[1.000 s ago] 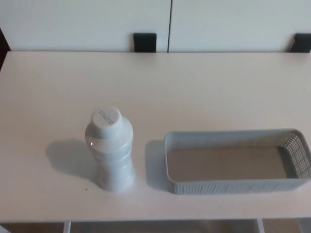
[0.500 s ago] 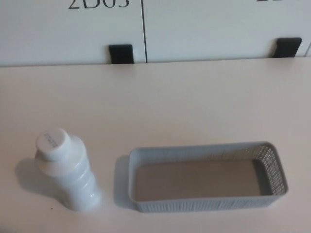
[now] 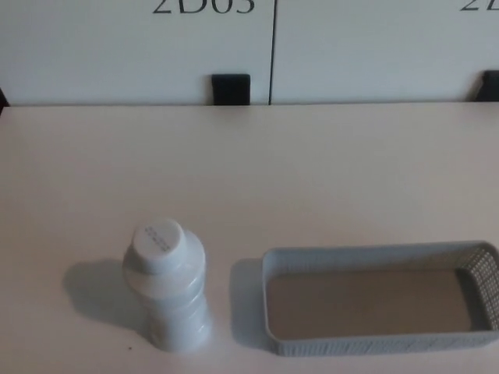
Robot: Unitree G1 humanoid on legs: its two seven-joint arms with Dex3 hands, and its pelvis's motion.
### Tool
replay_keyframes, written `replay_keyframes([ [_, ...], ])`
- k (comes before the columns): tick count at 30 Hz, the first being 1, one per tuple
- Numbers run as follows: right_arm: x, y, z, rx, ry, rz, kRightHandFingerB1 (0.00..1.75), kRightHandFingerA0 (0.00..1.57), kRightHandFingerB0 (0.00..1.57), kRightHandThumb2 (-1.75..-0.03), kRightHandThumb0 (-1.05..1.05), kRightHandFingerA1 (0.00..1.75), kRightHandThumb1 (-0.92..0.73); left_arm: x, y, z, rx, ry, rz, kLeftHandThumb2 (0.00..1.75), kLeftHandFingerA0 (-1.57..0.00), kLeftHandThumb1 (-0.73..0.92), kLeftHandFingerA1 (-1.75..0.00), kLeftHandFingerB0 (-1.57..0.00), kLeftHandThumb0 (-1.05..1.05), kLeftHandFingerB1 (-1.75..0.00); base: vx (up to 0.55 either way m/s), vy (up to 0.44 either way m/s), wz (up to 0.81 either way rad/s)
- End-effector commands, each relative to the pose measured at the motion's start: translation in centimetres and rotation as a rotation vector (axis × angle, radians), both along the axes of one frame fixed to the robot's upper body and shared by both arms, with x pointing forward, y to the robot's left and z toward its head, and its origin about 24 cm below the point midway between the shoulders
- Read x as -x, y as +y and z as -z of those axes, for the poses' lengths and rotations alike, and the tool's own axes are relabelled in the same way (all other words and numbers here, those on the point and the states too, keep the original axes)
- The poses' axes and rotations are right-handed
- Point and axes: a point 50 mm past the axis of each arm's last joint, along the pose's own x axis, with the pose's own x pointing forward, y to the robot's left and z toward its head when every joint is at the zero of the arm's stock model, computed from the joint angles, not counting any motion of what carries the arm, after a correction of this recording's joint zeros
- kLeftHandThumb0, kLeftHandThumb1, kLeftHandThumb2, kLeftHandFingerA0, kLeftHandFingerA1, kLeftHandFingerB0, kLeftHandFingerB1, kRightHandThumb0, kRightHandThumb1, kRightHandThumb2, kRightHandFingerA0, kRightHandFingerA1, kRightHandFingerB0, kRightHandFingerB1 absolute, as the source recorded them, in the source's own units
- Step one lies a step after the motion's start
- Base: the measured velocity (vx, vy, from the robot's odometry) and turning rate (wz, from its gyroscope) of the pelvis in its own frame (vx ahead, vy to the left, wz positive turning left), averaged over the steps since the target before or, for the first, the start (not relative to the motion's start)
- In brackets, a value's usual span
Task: The robot walk up to a desk on which a bottle is kept on the left hand side and a container is kept on the right hand side. The robot uses its left hand to pick up the bottle and places it in the container.
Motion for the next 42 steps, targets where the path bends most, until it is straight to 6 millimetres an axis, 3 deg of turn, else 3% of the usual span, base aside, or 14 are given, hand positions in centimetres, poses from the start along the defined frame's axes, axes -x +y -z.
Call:
replay_keyframes([
  [1,-0.9,-1.0,-0.5,0.012,-0.025,0.017,0.54,0.32,0.18,-0.82,-0.21,0.61,-0.31,-4.4,-3.8,-11.8,-0.302,-0.529,0.110,0.69,-0.05,0.49,-0.28,-0.06,-0.35,-0.21,0.12,-0.001,0.07],
  [7,-0.9,-1.0,-0.7,0.034,-0.015,0.002,0.54,0.32,0.19,-0.83,-0.20,0.60,-0.32,-4.8,-4.8,-11.9,-0.279,-0.526,0.161,0.69,-0.04,0.50,-0.27,-0.06,-0.20,-0.18,0.02,-0.019,0.04],
  [8,-0.9,-1.0,-0.7,0.038,-0.014,-0.002,0.54,0.31,0.20,-0.83,-0.20,0.60,-0.32,-4.5,-4.6,-11.3,-0.253,-0.500,0.159,0.57,-0.01,0.59,-0.32,-0.03,-0.16,-0.25,0.00,0.000,0.00],
  [9,-0.9,-1.0,-0.6,0.030,-0.022,0.006,0.54,0.30,0.20,-0.84,-0.19,0.60,-0.33,-4.3,-4.6,-10.9,-0.228,-0.484,0.163,0.75,-0.03,0.50,-0.29,-0.02,-0.18,-0.18,0.00,0.000,0.00],
  [13,-0.9,-1.2,-0.6,0.018,-0.031,0.020,0.54,0.31,0.18,-0.83,-0.21,0.60,-0.32,-4.3,-5.1,-10.2,-0.190,-0.471,0.199,0.76,-0.01,0.49,-0.27,-0.01,-0.19,-0.17,0.00,0.000,0.00],
  [15,-0.9,-1.3,-0.6,0.016,-0.033,0.026,0.54,0.34,0.19,-0.83,-0.19,0.62,-0.32,-4.6,-5.8,-10.3,-0.177,-0.482,0.265,0.67,-0.03,0.43,-0.22,-0.05,-0.30,-0.19,0.00,0.000,0.00],
  [18,-0.7,-1.3,-0.6,0.021,-0.024,0.035,0.54,0.33,0.20,-0.82,-0.19,0.61,-0.31,-5.6,-8.3,-10.5,-0.172,-0.515,0.463,0.54,0.00,0.47,-0.26,-0.03,-0.32,-0.25,0.00,0.000,0.00],
  [19,-0.7,-1.4,-0.6,0.022,-0.026,0.035,0.54,0.35,0.20,-0.82,-0.19,0.62,-0.31,-6.0,-8.8,-10.4,-0.179,-0.517,0.510,0.70,0.00,0.29,-0.28,0.00,-0.36,-0.27,0.00,0.000,0.00],
  [20,-0.7,-1.4,-0.6,0.022,-0.026,0.040,0.54,0.35,0.20,-0.82,-0.20,0.62,-0.31,-7.0,-10.7,-10.0,-0.210,-0.493,0.635,0.68,0.00,0.33,-0.19,0.00,-0.50,-0.09,0.00,0.000,0.00],
  [23,-0.8,-1.2,-0.7,0.020,-0.039,0.036,0.54,0.35,0.19,-0.82,-0.20,0.62,-0.31,-7.9,-12.6,-9.2,-0.213,-0.475,0.732,0.67,0.00,0.34,-0.19,0.00,-0.52,-0.08,0.00,0.000,0.00],
  [24,-0.9,-1.1,-0.7,0.019,-0.042,0.039,0.54,0.34,0.20,-0.83,-0.18,0.62,-0.32,-8.5,-14.0,-8.1,-0.194,-0.452,0.799,0.68,0.00,0.34,-0.20,0.00,-0.55,-0.07,0.00,0.000,0.00],
  [27,-1.2,-1.1,-0.6,0.017,-0.046,0.037,0.54,0.35,0.19,-0.84,-0.18,0.62,-0.34,-9.2,-15.5,-6.0,-0.158,-0.423,0.878,0.70,0.00,0.36,-0.20,0.00,-0.59,-0.07,0.00,0.000,0.00],
  [32,-1.7,-0.8,-1.1,0.024,-0.057,0.042,0.55,0.36,0.22,-0.83,-0.17,0.62,-0.33,-10.1,-17.1,-3.5,-0.090,-0.379,0.909,0.75,0.00,0.39,-0.18,0.00,-0.64,-0.05,0.00,0.000,0.00],
  [42,-2.5,-0.7,-1.4,0.014,-0.079,0.034,0.55,0.37,0.24,-0.81,-0.21,0.63,-0.30,-10.9,-17.7,-1.8,-0.055,-0.357,0.892,0.77,0.00,0.38,-0.22,0.00,-0.65,-0.09,0.00,0.000,0.00],
])
